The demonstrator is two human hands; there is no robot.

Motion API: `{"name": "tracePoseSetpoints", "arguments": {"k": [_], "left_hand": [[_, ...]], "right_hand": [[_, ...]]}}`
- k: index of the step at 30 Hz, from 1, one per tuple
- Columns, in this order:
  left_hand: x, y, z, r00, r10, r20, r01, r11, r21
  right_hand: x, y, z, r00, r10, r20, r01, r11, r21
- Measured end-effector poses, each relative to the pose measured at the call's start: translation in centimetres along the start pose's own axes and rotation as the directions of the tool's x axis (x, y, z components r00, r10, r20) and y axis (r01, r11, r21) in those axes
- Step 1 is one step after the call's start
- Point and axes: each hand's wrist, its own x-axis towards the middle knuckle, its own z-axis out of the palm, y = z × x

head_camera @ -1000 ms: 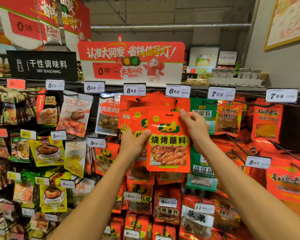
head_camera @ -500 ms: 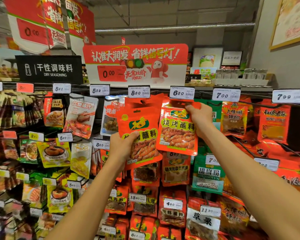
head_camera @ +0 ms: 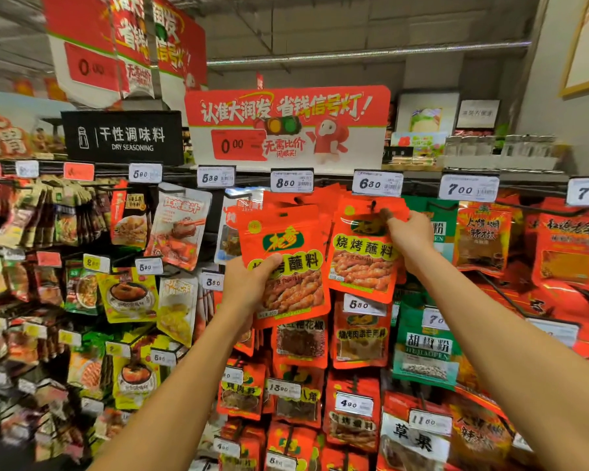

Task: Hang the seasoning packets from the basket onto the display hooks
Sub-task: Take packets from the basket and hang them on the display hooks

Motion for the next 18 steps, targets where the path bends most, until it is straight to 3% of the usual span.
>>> {"name": "tracePoseSetpoints", "arguments": {"k": [4, 11, 15, 18], "left_hand": [[0.6, -0.1, 2.7, 0.999, -0.023, 0.044, 0.021, 0.999, 0.033], [2.1, 0.3, 10.3, 0.973, -0.060, 0.224, 0.028, 0.989, 0.143], [3.6, 0.4, 13.3, 0.962, -0.078, 0.262, 0.066, 0.996, 0.054], [4.5, 0.5, 13.9, 0.958, -0.108, 0.264, 0.103, 0.994, 0.030]], "right_hand": [[-1.4, 0.8, -1.6, 0.990, -0.079, -0.118, 0.077, 0.997, -0.026], [-2.2, 0.6, -3.5, 0.979, -0.199, -0.050, 0.200, 0.979, 0.021], [-2.1, 0.5, -3.3, 0.989, -0.140, 0.055, 0.137, 0.989, 0.055], [-1.8, 0.5, -2.6, 0.994, -0.102, 0.038, 0.098, 0.991, 0.095]]}}
